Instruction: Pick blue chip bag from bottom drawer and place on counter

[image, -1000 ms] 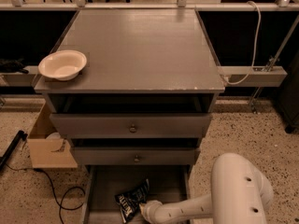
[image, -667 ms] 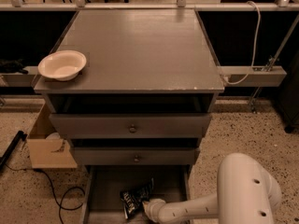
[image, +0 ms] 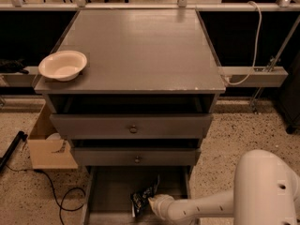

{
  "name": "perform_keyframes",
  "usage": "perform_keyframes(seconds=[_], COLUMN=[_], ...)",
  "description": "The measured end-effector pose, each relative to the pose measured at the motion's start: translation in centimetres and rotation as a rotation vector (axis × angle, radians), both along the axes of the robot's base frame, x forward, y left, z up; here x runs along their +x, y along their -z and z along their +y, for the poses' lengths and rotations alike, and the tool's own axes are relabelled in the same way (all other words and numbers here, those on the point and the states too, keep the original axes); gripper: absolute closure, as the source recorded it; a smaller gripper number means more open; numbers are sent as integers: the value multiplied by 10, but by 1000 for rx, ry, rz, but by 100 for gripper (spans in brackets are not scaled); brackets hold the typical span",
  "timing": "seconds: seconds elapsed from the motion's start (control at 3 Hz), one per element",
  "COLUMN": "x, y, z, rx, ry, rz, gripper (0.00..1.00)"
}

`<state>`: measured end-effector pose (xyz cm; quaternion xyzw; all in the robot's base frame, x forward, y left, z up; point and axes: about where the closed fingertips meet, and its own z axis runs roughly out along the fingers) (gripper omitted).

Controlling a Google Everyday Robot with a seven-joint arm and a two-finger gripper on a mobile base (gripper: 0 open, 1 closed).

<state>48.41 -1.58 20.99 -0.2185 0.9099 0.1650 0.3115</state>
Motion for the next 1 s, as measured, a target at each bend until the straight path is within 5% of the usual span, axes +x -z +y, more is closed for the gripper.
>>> perform_keyframes(seconds=[1.0], x=[-21], y=[-59], z=[-20], rx=[100], ry=[-140], rz=[22], gripper=[100])
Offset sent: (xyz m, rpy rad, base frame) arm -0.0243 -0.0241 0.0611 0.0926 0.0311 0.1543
